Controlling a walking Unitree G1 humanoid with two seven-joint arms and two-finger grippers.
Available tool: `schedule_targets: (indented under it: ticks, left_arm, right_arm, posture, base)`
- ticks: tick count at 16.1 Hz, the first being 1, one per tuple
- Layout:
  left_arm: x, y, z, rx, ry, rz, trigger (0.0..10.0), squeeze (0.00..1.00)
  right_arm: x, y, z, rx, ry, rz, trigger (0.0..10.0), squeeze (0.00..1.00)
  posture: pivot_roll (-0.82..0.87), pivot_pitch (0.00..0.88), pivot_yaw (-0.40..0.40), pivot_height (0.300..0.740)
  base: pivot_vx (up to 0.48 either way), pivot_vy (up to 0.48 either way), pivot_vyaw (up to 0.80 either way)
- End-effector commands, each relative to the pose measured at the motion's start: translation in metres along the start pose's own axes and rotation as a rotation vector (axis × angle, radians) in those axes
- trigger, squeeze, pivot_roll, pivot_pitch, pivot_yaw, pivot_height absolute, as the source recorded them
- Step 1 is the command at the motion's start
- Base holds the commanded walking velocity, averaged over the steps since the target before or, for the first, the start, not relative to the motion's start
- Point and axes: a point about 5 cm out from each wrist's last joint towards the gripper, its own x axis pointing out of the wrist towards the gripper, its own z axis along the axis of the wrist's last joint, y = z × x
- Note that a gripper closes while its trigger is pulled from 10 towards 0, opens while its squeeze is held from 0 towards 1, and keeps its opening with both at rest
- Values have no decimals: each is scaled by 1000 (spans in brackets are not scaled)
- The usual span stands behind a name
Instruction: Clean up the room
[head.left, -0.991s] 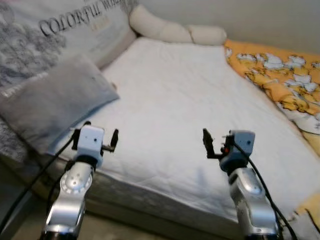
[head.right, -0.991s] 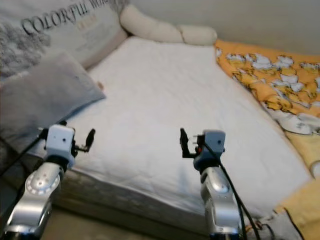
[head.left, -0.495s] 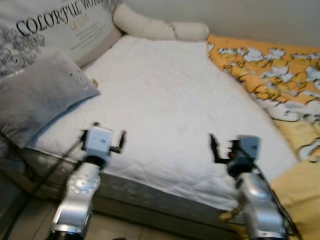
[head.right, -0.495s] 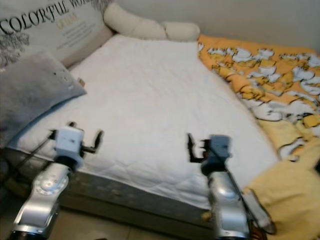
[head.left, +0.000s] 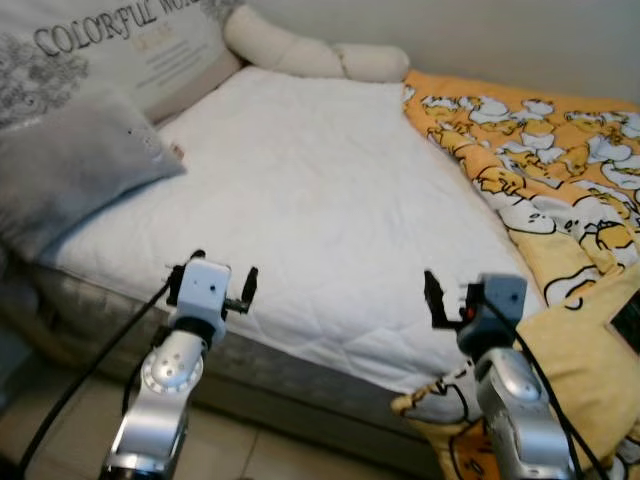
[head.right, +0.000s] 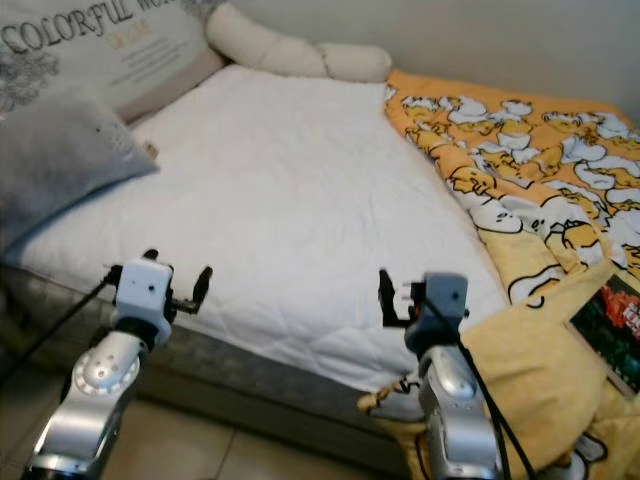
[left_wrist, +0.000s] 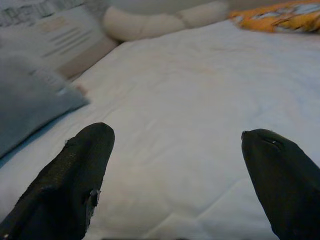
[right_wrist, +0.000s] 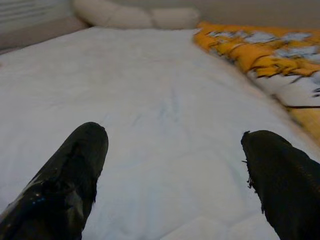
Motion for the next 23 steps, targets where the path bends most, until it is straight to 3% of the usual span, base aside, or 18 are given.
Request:
schedule_targets:
  ticks: [1, 15, 23]
  left_arm:
    - [1, 4, 2, 8, -2, 13, 10000, 984]
    - [3, 13, 1, -24, 1, 44, 10000, 984]
    - [10, 38, 20, 26, -33, 49, 10000, 984]
  right_arm:
    - [2, 4, 5, 5, -20, 15, 10000, 1000]
    - [2, -3, -2, 53, 6, -50, 10000, 1000]
    - [10, 19, -11, 116, 1, -16, 10000, 1000]
  posture:
    - [51, 0, -29, 740]
    - [58, 0, -15, 740]
    - [147, 0, 51, 740]
  base:
    - [0, -341, 619]
    - [0, -341, 0]
    - [0, -342, 0]
